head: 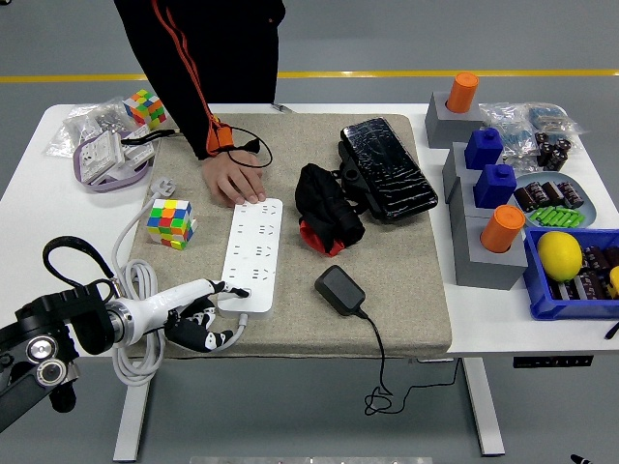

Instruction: Pull the plug out and thorw away

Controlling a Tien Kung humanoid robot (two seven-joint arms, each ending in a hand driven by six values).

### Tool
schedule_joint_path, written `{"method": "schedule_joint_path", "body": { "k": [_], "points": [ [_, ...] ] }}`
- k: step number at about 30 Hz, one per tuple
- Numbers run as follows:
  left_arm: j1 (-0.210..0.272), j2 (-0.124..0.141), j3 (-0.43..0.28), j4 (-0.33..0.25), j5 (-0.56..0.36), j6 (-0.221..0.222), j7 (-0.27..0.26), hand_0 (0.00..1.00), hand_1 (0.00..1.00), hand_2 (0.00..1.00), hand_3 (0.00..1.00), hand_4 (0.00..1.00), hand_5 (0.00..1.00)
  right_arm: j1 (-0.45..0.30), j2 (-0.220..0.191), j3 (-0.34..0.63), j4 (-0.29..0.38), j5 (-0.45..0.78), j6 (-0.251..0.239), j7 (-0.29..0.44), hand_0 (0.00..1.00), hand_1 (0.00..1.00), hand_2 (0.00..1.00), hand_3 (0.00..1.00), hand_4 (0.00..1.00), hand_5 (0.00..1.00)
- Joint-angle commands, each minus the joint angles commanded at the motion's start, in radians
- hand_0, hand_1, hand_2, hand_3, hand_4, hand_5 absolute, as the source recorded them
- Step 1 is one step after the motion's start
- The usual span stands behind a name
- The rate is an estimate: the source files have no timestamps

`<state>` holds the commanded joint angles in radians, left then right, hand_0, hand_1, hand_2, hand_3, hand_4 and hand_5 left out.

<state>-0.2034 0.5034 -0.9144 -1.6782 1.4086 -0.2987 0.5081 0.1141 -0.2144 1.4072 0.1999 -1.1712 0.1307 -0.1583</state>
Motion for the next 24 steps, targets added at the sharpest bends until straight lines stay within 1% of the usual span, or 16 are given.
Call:
{"method": "schedule_joint_path", "body": {
  "k": [4, 8, 11, 12, 14, 15, 17, 18, 19, 20, 21, 23, 24],
  "points": [
    [0.003, -0.003, -0.018, -0.007, -0.001, 0.001, -0.005, 0.062, 0.07, 0.142, 0.919, 0.557, 0.002, 0.001, 0.0, -0.004, 0.001, 0.002, 0.0, 0.0, 0.632, 0.626, 0.619, 0.573, 0.99, 0.456],
    [0.005, -0.006, -0.049, -0.028, 0.0, 0.008, -0.021, 0.063, 0.07, 0.142, 0.918, 0.555, 0.002, -0.001, -0.001, -0.007, 0.0, 0.002, -0.001, 0.0, 0.632, 0.626, 0.62, 0.572, 0.99, 0.456],
    [0.003, -0.005, -0.062, -0.043, 0.013, 0.021, -0.042, 0.063, 0.07, 0.142, 0.918, 0.555, 0.002, 0.0, -0.002, -0.009, 0.0, 0.002, 0.0, 0.0, 0.632, 0.626, 0.62, 0.572, 0.99, 0.456],
    [0.004, -0.004, -0.067, -0.048, 0.035, 0.037, -0.073, 0.063, 0.07, 0.142, 0.917, 0.555, 0.002, 0.0, -0.001, -0.007, 0.0, 0.001, -0.001, 0.0, 0.632, 0.626, 0.62, 0.573, 0.99, 0.456],
    [0.005, -0.005, -0.075, -0.044, 0.072, 0.083, -0.142, 0.063, 0.07, 0.142, 0.917, 0.555, 0.002, 0.0, -0.001, -0.01, 0.001, 0.004, -0.001, 0.0, 0.632, 0.626, 0.62, 0.573, 0.99, 0.456],
    [0.005, -0.007, -0.078, -0.038, 0.084, 0.099, -0.168, 0.063, 0.07, 0.142, 0.917, 0.555, 0.002, 0.0, -0.001, -0.009, 0.001, 0.003, -0.001, 0.0, 0.632, 0.626, 0.62, 0.573, 0.99, 0.456],
    [0.0, -0.015, -0.087, -0.015, 0.129, 0.173, -0.259, 0.063, 0.07, 0.142, 0.917, 0.555, 0.002, -0.001, 0.0, -0.007, 0.0, 0.003, -0.001, 0.0, 0.632, 0.626, 0.62, 0.573, 0.99, 0.456],
    [-0.002, -0.018, -0.089, -0.006, 0.139, 0.199, -0.291, 0.081, 0.082, 0.151, 0.876, 0.546, 0.002, -0.002, 0.0, -0.007, 0.0, 0.003, 0.0, 0.0, 0.632, 0.627, 0.619, 0.573, 0.99, 0.456],
    [-0.008, -0.024, -0.093, 0.007, 0.146, 0.226, -0.335, 0.081, 0.082, 0.151, 0.876, 0.546, 0.002, -0.002, 0.0, -0.007, 0.0, 0.002, 0.0, 0.0, 0.632, 0.627, 0.619, 0.573, 0.99, 0.456],
    [-0.012, -0.029, -0.095, 0.019, 0.15, 0.246, -0.365, 0.081, 0.082, 0.151, 0.876, 0.546, 0.002, -0.003, 0.0, -0.007, 0.0, 0.002, 0.0, 0.0, 0.632, 0.627, 0.619, 0.573, 0.99, 0.456],
    [-0.019, -0.035, -0.098, 0.033, 0.151, 0.256, -0.39, 0.081, 0.082, 0.151, 0.876, 0.546, 0.002, -0.004, 0.0, -0.006, 0.0, 0.002, 0.0, 0.0, 0.632, 0.627, 0.619, 0.573, 0.99, 0.456],
    [-0.036, -0.053, -0.105, 0.072, 0.159, 0.262, -0.41, 0.081, 0.082, 0.151, 0.876, 0.546, 0.002, -0.004, 0.001, -0.006, 0.0, 0.001, 0.0, 0.0, 0.632, 0.627, 0.619, 0.573, 0.99, 0.456],
    [-0.042, -0.06, -0.107, 0.089, 0.168, 0.265, -0.416, 0.241, 0.315, 0.425, 0.845, 0.609, 0.011, -0.004, 0.002, -0.006, 0.0, 0.001, 0.0, 0.0, 0.632, 0.626, 0.617, 0.572, 0.989, 0.456]
  ]
}}
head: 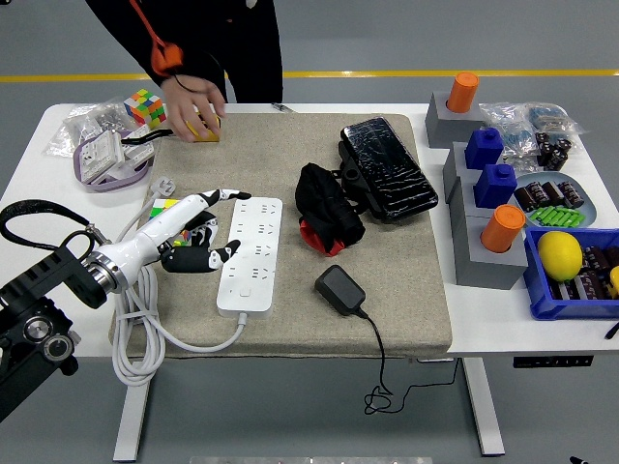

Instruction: Pull the plug out and thorw away

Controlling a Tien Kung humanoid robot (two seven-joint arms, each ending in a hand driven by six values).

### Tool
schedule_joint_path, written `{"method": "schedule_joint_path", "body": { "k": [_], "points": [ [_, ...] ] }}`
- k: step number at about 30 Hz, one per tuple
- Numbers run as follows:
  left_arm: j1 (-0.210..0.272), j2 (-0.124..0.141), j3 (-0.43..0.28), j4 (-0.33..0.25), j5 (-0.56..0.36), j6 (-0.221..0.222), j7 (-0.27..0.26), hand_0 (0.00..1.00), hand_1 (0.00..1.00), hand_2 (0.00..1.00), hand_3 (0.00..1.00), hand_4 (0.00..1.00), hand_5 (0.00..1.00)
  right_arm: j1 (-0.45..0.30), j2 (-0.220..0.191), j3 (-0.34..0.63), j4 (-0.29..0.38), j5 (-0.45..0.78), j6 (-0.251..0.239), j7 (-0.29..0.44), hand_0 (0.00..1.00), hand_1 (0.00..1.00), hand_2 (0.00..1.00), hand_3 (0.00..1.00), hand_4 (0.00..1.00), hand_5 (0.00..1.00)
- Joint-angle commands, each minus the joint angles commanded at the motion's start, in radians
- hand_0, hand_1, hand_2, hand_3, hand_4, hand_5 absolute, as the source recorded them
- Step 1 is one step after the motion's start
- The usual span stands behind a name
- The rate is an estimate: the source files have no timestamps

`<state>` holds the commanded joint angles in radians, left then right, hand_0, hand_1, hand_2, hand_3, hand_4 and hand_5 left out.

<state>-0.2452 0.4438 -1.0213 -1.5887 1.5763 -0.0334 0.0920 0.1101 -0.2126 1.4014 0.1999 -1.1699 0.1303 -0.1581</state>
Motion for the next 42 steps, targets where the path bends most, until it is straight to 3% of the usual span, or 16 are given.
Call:
{"method": "schedule_joint_path", "body": {
  "k": [5, 6, 11, 12, 17, 18, 27, 42],
  "points": [
    [-0.005, -0.027, -0.03, 0.032, 0.075, -0.001, 0.021, 0.241, 0.315, 0.425, 0.845, 0.609, 0.011, 0.002, 0.002, 0.002, 0.001, -0.001, -0.001, 0.0, 0.632, 0.626, 0.617, 0.572, 0.989, 0.456],
    [-0.003, -0.031, -0.044, 0.037, 0.086, 0.003, 0.019, 0.462, 0.615, 0.676, 0.83, 0.899, 0.298, 0.003, 0.002, 0.004, 0.001, -0.003, -0.001, 0.0, 0.632, 0.626, 0.62, 0.573, 0.99, 0.456],
    [0.004, -0.037, -0.104, 0.064, 0.095, 0.016, 0.013, 0.462, 0.615, 0.676, 0.83, 0.899, 0.298, 0.002, 0.003, 0.011, -0.001, -0.006, 0.0, -0.001, 0.632, 0.626, 0.62, 0.573, 0.99, 0.456],
    [0.005, -0.035, -0.115, 0.068, 0.096, 0.018, 0.01, 0.661, 0.775, 0.776, 0.792, 0.998, 0.429, 0.002, 0.004, 0.011, -0.001, -0.005, 0.0, -0.001, 0.631, 0.626, 0.619, 0.572, 0.99, 0.457],
    [0.009, -0.031, -0.154, 0.077, 0.096, 0.025, -0.004, 0.661, 0.775, 0.776, 0.792, 0.998, 0.429, 0.002, 0.005, 0.015, -0.002, -0.005, 0.001, -0.001, 0.631, 0.626, 0.619, 0.572, 0.99, 0.457],
    [0.01, -0.032, -0.162, 0.076, 0.093, 0.028, -0.01, 0.725, 0.828, 0.822, 0.779, 0.998, 0.502, 0.002, 0.005, 0.014, -0.001, -0.004, 0.001, -0.001, 0.633, 0.626, 0.619, 0.572, 0.99, 0.457],
    [0.03, -0.033, -0.199, 0.047, 0.073, 0.061, -0.065, 0.689, 0.791, 0.781, 0.779, 0.998, 0.502, 0.009, 0.002, 0.013, 0.001, -0.002, 0.0, -0.001, 0.633, 0.626, 0.618, 0.572, 0.99, 0.457],
    [0.054, -0.025, -0.252, 0.033, 0.086, 0.02, -0.009, 0.648, 0.762, 0.763, 0.811, 0.988, 0.499, 0.022, -0.002, 0.004, -0.001, -0.006, -0.001, -0.002, 0.633, 0.627, 0.622, 0.572, 0.991, 0.457]
  ]
}}
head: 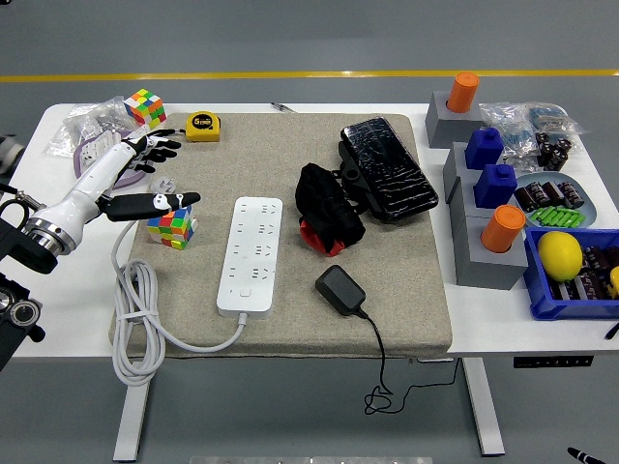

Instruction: Pull the plug out and thorw away

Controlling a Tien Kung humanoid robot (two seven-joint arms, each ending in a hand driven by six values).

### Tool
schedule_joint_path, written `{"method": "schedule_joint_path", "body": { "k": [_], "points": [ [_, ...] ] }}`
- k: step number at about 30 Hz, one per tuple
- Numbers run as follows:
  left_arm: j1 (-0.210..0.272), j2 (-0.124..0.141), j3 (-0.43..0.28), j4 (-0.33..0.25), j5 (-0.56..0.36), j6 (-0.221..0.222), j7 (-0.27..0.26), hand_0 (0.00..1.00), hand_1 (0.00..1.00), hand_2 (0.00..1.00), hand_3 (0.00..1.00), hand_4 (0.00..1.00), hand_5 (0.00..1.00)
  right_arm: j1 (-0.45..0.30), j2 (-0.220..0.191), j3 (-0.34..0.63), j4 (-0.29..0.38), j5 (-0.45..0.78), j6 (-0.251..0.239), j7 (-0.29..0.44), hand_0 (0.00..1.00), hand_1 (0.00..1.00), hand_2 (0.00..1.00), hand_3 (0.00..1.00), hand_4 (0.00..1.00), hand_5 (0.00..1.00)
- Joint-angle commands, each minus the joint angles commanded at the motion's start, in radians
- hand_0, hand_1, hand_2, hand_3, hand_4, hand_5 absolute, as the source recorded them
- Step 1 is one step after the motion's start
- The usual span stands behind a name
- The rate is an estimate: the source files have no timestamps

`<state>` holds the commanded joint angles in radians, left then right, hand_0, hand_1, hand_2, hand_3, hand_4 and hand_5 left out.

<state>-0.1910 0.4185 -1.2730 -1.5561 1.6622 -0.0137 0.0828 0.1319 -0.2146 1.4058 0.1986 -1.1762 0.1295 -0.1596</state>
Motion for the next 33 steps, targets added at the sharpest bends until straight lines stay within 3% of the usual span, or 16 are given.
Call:
{"method": "schedule_joint_path", "body": {
  "k": [33],
  "points": [
    [0.031, -0.006, -0.045, -0.005, 0.019, 0.0, 0.01, 0.662, 0.773, 0.776, 0.824, 0.985, 0.521, -0.007, 0.012, 0.015, -0.005, -0.014, -0.003, 0.0, 0.633, 0.626, 0.62, 0.572, 0.991, 0.459]
  ]
}}
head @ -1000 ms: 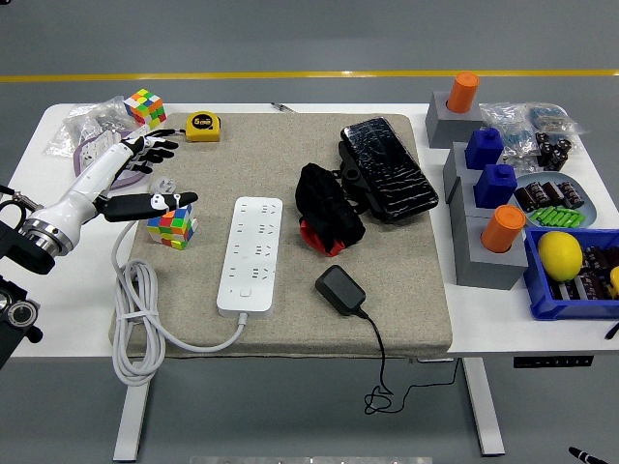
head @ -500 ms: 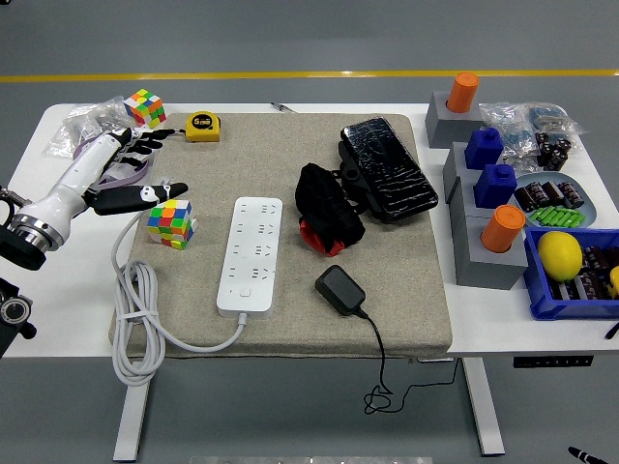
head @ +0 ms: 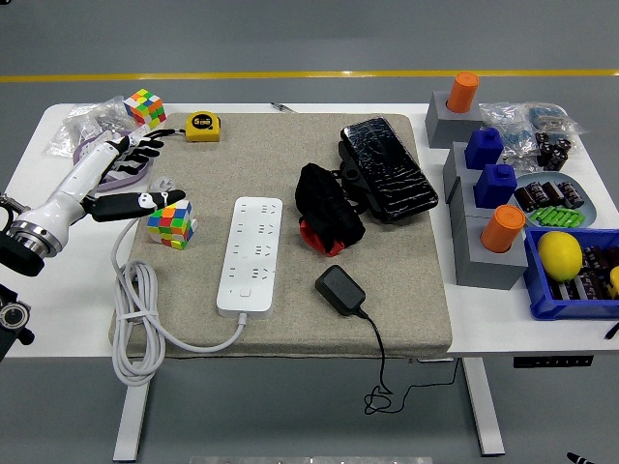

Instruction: Pull the plug out and thorw away

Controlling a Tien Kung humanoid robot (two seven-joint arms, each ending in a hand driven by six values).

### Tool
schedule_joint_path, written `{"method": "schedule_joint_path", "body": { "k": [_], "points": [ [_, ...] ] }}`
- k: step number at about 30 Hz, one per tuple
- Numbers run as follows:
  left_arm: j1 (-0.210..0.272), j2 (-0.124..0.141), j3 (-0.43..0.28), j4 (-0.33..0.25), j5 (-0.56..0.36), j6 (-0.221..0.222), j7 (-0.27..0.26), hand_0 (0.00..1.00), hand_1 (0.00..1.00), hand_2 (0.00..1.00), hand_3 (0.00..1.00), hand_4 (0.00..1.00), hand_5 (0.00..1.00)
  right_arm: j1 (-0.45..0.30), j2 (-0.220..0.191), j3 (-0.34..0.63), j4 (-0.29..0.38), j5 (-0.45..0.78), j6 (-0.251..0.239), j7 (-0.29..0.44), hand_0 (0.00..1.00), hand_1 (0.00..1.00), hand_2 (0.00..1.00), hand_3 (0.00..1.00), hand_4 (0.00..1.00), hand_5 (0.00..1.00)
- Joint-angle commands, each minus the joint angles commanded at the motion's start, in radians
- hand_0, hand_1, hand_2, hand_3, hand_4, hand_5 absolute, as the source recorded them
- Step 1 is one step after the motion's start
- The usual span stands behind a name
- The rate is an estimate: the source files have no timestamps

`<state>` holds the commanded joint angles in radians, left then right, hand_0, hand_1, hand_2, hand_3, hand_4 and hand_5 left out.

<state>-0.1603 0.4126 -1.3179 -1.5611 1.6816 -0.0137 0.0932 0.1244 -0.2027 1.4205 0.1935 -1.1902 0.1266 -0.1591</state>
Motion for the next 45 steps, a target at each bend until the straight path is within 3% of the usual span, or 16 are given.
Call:
{"method": "schedule_joint_path", "body": {
  "k": [30, 36, 45],
  "points": [
    [0.018, -0.008, -0.019, 0.0, 0.002, -0.011, 0.002, 0.661, 0.774, 0.78, 0.827, 0.982, 0.522, -0.01, 0.013, 0.035, -0.003, -0.016, -0.002, 0.001, 0.633, 0.627, 0.621, 0.572, 0.99, 0.459],
    [-0.007, -0.008, -0.02, -0.005, -0.003, -0.01, 0.0, 0.66, 0.775, 0.78, 0.828, 0.981, 0.522, -0.009, 0.009, 0.021, -0.004, -0.008, 0.001, 0.0, 0.633, 0.627, 0.62, 0.572, 0.99, 0.459],
    [-0.002, -0.004, -0.026, -0.011, 0.0, -0.009, -0.001, 0.66, 0.775, 0.78, 0.828, 0.982, 0.522, -0.003, 0.002, 0.014, 0.003, 0.003, 0.0, 0.001, 0.633, 0.627, 0.619, 0.572, 0.99, 0.459]
  ]
}}
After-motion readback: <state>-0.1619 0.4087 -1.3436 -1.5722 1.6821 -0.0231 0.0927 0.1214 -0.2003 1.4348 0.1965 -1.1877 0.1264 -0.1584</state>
